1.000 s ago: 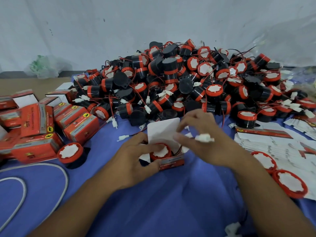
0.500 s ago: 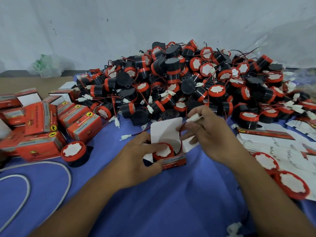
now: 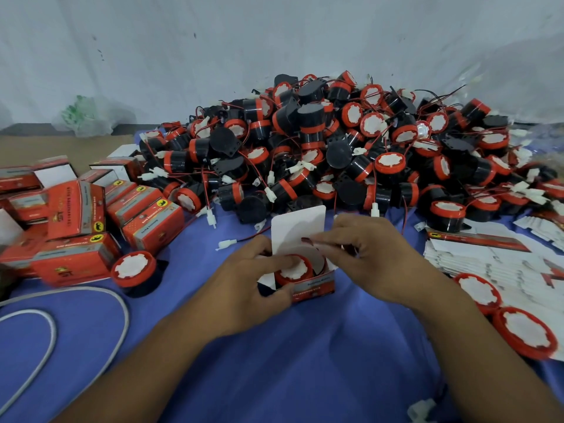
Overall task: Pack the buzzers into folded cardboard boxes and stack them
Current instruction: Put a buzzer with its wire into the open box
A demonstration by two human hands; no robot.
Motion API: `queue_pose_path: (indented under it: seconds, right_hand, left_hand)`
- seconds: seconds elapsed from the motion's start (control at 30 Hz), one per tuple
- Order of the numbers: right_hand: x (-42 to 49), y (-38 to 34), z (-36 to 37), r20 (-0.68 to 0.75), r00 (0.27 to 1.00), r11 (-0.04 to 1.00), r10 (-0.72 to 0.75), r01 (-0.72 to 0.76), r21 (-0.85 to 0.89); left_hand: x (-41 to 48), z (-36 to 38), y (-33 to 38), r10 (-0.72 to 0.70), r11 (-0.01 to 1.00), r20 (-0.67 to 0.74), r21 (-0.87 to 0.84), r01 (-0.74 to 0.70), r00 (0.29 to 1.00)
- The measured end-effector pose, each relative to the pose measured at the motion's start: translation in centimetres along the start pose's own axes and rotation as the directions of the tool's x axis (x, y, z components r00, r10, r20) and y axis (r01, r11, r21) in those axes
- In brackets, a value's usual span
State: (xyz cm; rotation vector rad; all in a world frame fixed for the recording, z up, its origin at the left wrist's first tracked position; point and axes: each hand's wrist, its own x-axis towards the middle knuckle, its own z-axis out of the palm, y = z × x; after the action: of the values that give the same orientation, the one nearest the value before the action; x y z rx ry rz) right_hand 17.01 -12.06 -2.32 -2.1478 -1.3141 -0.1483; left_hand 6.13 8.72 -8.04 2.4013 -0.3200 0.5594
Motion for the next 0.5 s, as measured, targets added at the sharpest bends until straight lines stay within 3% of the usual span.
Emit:
queue_pose_path:
  seconds: [0.1,0.17,0.33,0.5]
  right_hand:
    - [0.3,-1.0,0.7,0.196,0.980,0.970,0.044,0.005,-0.244]
    - [0.5,-1.7,0.9,0.225,0.966,0.938,0.125,-0.041,-0.344]
    - [0.6,-2.0,0.8,0.267,0.922,0.898,0.282,-0.156,-0.412]
    - [0.2,-1.2,0.6,0.398,0.887,0.925,0.236,-0.080,-0.371]
  left_hand:
    - [0.0,0.1,0.0,0.020,1.000,0.002,0.002,-0.020,1.000]
    - [0.1,0.1,0.1,0.023,1.000,0.008,0.002,-0.023,1.000]
    - [0.0,0.2,0.2,0.001,0.999,0.027,0.047,-0.002,1.000]
    - [-0.1,0.2,0.2,-0.041,0.998,0.039,0.050,0.039,0.998]
